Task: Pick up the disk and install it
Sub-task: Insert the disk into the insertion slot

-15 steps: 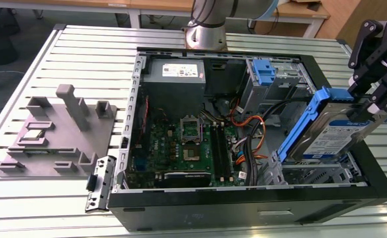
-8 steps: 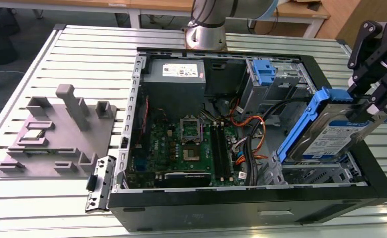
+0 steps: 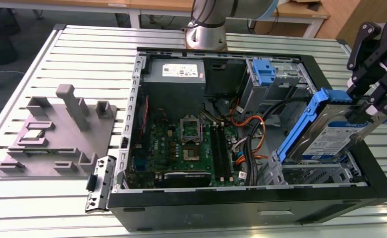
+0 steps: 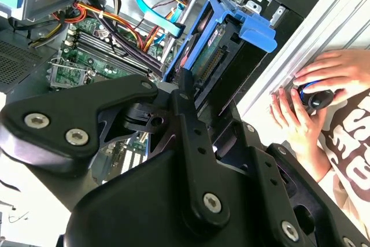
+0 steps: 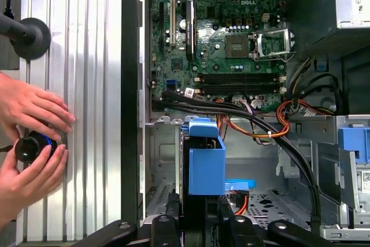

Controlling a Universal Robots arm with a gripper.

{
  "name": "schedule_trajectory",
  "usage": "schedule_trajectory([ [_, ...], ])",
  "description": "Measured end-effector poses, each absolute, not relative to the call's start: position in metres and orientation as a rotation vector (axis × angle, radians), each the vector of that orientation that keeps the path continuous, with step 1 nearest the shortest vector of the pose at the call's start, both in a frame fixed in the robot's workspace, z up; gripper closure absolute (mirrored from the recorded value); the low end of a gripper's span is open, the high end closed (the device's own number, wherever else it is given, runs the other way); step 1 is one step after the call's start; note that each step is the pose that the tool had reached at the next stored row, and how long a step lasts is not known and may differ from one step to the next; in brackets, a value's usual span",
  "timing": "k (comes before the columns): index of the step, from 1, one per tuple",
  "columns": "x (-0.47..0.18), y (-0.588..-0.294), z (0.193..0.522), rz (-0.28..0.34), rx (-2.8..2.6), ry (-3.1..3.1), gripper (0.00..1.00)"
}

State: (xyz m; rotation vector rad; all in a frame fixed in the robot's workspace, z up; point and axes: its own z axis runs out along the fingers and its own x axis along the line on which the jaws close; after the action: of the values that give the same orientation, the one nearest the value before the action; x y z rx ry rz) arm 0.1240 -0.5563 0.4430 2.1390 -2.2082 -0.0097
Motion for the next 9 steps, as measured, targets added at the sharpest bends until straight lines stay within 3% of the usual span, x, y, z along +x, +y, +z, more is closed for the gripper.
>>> schedule_trajectory([
  [9,0.124,-0.5563,0.4427,-0.025,2.146,-2.215,0.65],
])
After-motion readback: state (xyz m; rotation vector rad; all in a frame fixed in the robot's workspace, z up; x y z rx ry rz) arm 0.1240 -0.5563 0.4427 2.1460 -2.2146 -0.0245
